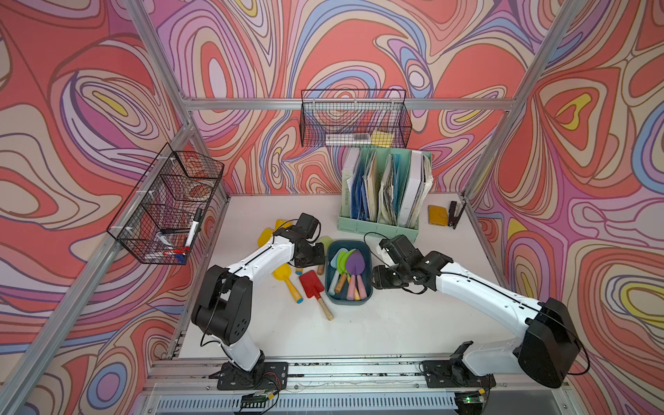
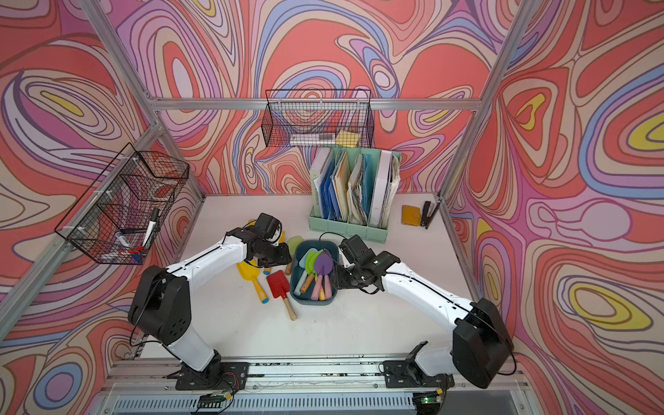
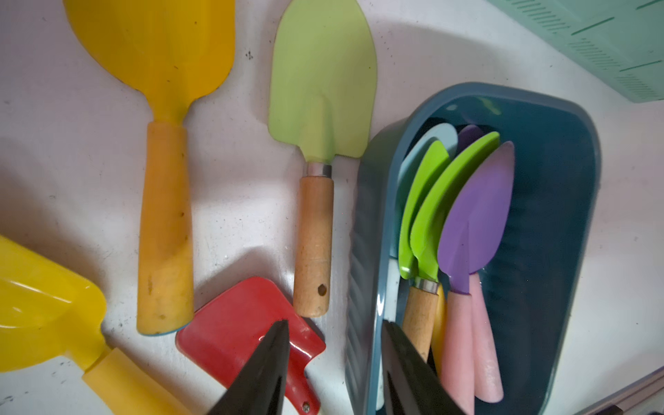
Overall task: Put the shovel into the storage box
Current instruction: Pick up the shovel from the center of the board.
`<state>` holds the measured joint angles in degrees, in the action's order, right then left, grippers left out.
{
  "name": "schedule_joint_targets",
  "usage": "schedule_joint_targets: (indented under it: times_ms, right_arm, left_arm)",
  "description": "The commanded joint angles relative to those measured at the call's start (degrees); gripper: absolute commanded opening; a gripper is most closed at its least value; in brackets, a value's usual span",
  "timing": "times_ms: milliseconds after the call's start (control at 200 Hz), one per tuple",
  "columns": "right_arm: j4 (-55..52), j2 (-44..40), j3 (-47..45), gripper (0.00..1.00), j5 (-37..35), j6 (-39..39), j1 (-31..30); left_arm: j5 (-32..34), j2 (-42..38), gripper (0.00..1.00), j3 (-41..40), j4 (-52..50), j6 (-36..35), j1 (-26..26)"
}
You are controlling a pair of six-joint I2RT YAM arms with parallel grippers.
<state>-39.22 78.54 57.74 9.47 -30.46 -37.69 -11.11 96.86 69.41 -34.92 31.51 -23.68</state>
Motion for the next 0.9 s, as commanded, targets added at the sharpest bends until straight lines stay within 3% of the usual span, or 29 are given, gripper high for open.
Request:
schedule_joint_targets:
  times_ms: [0, 896]
  right_arm:
    - [0.16, -0.87, -0.61, 0.47, -0.23, 0.45, -0.33]
    - [0.22, -0.28, -1.05, 0.47, -0.42, 0.14, -0.36]
  left_arm:
    - [1.56, 1.95, 0.46, -0.25, 0.06, -0.41, -0.14]
    - [-0.87, 10.73, 0.44, 3.93, 2.22, -2.45, -0.14]
